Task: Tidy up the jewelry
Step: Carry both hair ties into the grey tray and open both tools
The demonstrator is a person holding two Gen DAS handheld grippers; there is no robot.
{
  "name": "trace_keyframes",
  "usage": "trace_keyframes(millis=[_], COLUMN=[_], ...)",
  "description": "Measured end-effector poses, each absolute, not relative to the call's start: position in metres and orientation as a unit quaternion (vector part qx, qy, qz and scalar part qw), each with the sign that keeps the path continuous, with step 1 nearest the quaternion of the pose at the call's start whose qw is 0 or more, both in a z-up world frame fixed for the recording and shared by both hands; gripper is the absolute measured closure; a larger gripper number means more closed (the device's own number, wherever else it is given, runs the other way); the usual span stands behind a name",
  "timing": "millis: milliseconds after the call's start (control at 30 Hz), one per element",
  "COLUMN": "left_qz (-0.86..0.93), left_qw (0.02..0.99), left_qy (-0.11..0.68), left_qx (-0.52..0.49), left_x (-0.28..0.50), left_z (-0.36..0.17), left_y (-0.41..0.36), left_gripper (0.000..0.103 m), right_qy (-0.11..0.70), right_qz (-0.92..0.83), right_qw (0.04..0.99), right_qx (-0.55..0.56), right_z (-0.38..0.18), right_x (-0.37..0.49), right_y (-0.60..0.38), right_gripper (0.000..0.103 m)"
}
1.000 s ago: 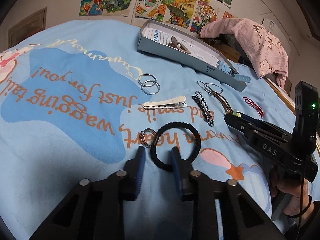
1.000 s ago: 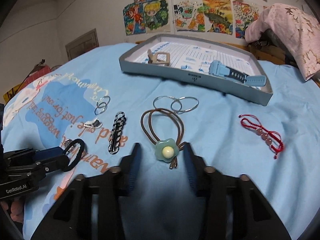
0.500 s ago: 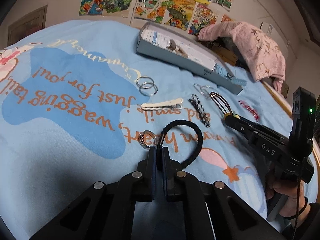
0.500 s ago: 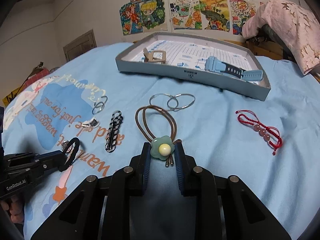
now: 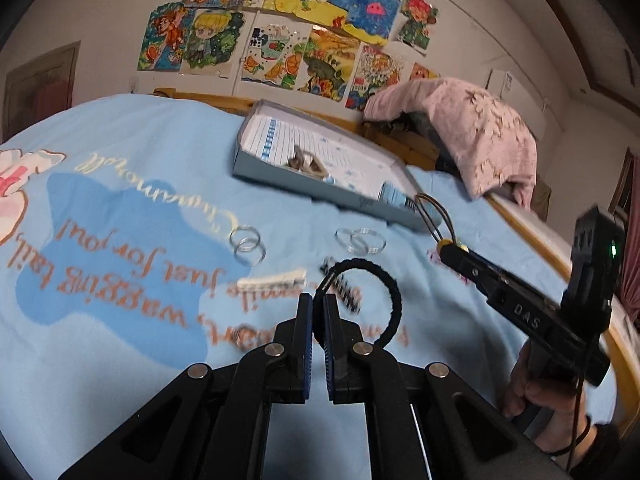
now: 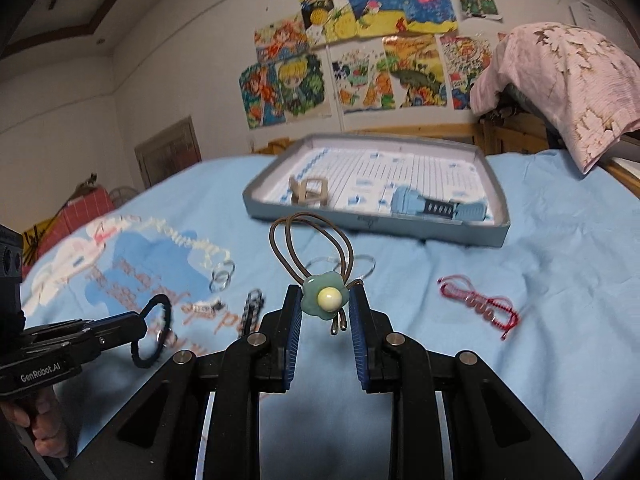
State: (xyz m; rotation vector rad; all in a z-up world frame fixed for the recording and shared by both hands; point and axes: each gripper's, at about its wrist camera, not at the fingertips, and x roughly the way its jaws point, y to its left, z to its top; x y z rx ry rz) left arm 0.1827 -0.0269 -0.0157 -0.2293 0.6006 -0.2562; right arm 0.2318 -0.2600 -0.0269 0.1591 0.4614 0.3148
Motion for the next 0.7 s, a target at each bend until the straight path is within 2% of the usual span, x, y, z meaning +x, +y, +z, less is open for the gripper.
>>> trace_keyframes(millis=[367,700], left_qz=[-0.117,-0.102], left_qw=[0.949,0.939], left_qy=[0.267,0.304], left_qx=[-0.124,-0.127], left_x=[0.275,0.391], left_z=[0.024,0.012], left_y=[-0.056,-0.103], left_gripper=[0.098,0.098], right_qy=[0.179,0.230], right_qz=[0.097,0.034], right_qw=[0.971,0.962], right_qx=[0.125,0.145], right_z=[-0.001,-0.009], right_x=[0.275,0.379], right_y=[-0.305,-0.347], right_gripper=[0.082,0.082])
